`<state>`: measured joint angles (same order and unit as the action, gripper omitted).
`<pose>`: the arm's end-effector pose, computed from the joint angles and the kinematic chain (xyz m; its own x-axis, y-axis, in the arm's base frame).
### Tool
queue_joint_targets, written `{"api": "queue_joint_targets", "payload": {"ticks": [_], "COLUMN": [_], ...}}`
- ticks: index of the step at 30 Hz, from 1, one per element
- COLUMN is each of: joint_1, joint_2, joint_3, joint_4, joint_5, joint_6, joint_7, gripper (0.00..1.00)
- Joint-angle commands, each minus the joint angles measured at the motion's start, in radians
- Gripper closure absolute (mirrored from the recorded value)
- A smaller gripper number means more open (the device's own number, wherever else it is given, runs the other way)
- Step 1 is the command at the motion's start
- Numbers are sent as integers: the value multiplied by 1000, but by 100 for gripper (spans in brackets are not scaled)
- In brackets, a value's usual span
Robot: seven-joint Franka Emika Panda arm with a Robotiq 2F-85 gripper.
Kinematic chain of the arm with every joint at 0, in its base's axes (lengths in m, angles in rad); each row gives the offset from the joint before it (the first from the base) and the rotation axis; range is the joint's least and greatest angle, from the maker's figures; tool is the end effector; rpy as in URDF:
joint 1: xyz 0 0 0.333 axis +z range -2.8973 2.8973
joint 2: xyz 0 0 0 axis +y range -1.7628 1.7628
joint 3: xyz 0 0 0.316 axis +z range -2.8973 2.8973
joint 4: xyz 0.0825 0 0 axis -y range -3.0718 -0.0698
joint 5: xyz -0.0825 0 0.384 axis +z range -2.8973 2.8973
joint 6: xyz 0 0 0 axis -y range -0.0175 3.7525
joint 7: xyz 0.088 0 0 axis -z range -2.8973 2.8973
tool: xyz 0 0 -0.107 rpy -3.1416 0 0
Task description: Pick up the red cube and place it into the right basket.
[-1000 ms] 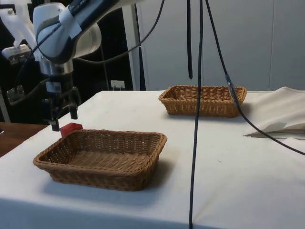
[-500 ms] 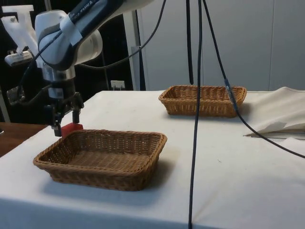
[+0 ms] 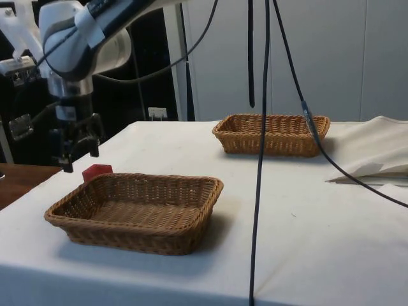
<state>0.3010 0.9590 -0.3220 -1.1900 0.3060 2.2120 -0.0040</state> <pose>0.7683 0.0678 0.2266 0.9931 -0.0430 0.1088 -0.0433 -0.9991 -0.0001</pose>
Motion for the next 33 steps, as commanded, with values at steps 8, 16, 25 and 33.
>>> {"api": "queue_joint_targets", "payload": {"ticks": [8, 16, 25, 33], "joint_1": [1, -9, -7, -10], "joint_2": [-4, 15, 23, 66], "joint_3": [-4, -11, -28, -11], "joint_4": [7, -3, -19, -5], "joint_5": [0, 0, -2, 14], "joint_6": [-17, -18, -15, 18], "joint_7": [7, -11, -40, -42], "gripper": [0, 0, 0, 0]}}
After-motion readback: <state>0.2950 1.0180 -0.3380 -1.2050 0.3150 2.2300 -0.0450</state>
